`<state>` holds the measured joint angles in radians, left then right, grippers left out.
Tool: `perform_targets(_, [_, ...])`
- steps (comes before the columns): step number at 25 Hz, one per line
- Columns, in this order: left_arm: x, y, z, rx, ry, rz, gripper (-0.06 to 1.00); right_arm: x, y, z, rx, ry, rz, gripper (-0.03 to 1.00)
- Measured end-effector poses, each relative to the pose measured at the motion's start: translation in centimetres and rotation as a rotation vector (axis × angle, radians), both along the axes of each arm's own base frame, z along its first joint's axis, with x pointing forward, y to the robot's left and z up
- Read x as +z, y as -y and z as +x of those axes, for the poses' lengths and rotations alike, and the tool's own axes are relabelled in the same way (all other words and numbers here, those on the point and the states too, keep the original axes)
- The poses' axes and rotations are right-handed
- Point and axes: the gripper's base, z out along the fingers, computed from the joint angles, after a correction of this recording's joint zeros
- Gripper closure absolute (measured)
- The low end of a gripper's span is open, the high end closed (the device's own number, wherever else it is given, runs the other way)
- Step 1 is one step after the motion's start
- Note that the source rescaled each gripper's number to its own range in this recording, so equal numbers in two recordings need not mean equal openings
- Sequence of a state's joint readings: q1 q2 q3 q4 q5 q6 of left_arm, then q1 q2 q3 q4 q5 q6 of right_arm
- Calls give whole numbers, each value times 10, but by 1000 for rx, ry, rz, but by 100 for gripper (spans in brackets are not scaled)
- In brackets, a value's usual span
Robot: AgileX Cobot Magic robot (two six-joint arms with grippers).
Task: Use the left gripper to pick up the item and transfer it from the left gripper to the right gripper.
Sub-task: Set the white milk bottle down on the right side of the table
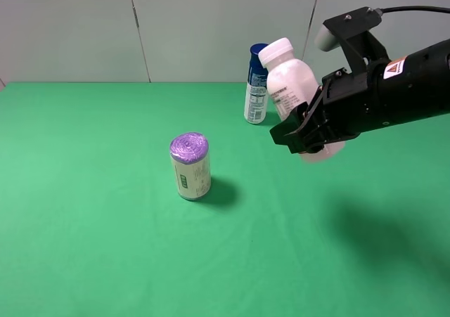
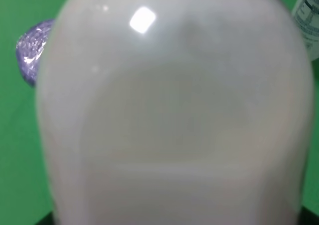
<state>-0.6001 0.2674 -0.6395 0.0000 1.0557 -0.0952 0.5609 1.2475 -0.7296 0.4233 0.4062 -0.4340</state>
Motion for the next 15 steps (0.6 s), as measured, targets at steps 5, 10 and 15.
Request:
perform_targets(5, [-16, -22, -25, 17, 152, -57, -1, 0, 0, 0, -1, 0, 1, 89])
perform_targets(10, [-34, -25, -27, 16, 143, -13, -1, 0, 0, 0, -3, -1, 2, 89])
perform_targets(15, [-42, -22, -23, -1, 140, 16, -1, 0, 0, 0, -17, -7, 12, 89])
